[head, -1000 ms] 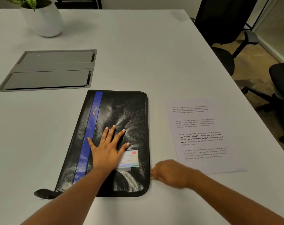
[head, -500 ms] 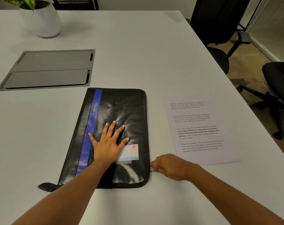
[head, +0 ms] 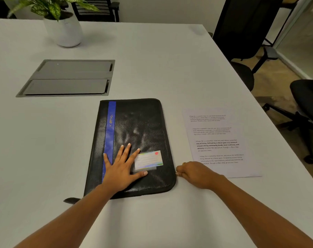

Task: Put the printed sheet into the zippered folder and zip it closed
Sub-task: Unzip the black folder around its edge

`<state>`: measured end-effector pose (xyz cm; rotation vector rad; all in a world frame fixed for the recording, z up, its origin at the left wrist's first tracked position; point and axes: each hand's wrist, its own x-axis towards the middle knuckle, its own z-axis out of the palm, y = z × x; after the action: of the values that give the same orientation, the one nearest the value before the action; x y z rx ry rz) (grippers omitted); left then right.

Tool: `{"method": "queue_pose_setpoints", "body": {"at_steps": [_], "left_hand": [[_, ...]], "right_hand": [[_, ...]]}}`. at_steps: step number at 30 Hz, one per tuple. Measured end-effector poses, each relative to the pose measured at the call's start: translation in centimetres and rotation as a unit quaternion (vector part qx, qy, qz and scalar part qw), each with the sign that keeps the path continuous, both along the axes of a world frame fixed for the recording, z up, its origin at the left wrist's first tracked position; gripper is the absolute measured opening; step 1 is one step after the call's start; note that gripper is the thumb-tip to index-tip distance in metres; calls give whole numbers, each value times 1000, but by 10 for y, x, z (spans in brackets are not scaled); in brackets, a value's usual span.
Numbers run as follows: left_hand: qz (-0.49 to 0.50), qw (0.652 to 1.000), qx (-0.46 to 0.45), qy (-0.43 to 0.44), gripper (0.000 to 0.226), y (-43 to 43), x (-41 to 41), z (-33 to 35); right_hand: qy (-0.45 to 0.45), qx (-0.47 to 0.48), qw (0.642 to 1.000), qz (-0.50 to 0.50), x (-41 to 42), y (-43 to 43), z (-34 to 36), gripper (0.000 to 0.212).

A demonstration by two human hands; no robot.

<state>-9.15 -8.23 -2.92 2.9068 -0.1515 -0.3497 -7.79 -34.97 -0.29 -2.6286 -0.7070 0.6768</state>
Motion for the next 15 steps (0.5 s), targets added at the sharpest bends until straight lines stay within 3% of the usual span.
{"method": "queue_pose_setpoints", "body": {"at_steps": [8, 15], "left_hand": [[16, 999, 23, 42, 119, -4, -11, -3], [32, 996, 26, 75, 90, -6, -8, 1]], "right_hand": [[-20, 3, 999, -42, -14, 1, -1, 33], [-13, 15, 999, -48, -26, 1, -1, 29]]}}
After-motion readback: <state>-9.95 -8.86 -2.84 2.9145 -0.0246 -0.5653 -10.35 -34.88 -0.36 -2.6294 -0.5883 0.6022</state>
